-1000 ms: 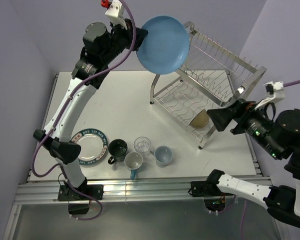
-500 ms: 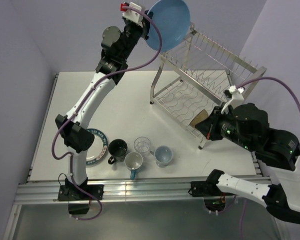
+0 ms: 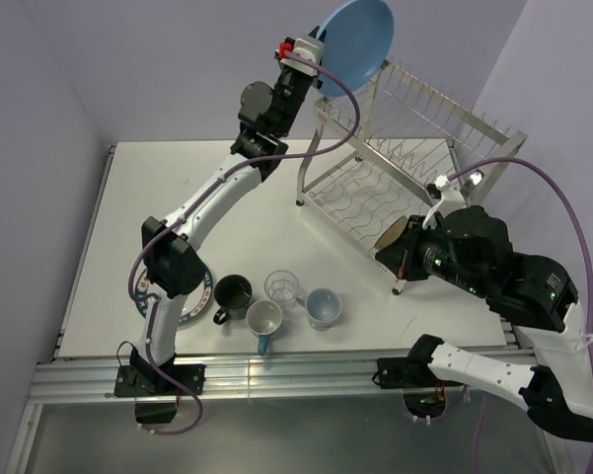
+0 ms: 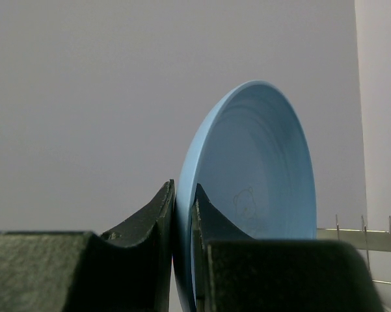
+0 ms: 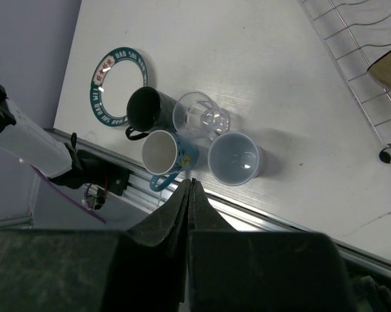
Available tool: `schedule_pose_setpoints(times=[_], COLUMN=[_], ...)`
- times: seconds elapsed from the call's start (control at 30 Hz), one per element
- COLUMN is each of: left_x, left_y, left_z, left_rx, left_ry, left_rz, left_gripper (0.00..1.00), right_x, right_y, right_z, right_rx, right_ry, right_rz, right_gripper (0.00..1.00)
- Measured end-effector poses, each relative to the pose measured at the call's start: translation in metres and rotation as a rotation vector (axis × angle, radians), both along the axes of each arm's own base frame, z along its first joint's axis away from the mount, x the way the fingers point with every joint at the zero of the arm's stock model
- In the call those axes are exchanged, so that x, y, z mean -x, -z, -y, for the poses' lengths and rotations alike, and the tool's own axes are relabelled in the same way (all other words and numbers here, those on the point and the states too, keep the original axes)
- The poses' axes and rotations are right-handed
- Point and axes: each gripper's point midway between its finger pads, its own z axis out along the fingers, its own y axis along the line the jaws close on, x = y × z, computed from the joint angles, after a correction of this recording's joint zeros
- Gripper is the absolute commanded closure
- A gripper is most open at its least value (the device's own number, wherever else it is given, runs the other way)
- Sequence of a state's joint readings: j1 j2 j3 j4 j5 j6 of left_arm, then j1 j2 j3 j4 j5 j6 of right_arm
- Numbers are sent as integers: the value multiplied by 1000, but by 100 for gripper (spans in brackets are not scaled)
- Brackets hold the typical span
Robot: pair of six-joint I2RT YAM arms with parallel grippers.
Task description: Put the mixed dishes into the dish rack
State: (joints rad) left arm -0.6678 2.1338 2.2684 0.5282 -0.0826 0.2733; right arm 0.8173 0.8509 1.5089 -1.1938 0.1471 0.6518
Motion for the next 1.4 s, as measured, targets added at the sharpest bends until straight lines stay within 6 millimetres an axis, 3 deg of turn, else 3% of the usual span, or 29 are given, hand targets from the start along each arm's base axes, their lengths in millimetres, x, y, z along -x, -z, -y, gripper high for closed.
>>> schedule_pose_setpoints(times=[0.2, 0.57, 1.0, 1.2, 1.27, 1.3, 1.37, 1.4], left_x=[7, 6, 0, -6, -7, -6, -6, -6], left_y=[10, 49, 52, 62, 63, 62, 62, 62], left_z=[14, 34, 40, 46, 47, 47, 47, 47], left_rx=[13, 20, 12, 4, 7, 8, 13, 14], left_ry=[-76, -237, -254, -247, -244, -243, -240, -238], left_rz=[24, 4, 0, -20, -25, -25, -27, -27], left_gripper=[100, 100, 99, 96, 84, 67, 48, 32], right_x=[1, 3, 9, 9, 9, 9, 10, 10], right_y=[1, 1, 2, 4, 3, 4, 6, 7], right_z=[1, 4, 11, 12, 12, 13, 14, 14], right_rx=[-5, -21, -32, -22, -21, -21, -18, -18], right_ry=[2, 2, 5, 2, 1, 1, 1, 1], right_rz=[2, 18, 34, 39, 42, 43, 42, 41], right_gripper=[100, 100, 100, 100, 100, 100, 100, 100])
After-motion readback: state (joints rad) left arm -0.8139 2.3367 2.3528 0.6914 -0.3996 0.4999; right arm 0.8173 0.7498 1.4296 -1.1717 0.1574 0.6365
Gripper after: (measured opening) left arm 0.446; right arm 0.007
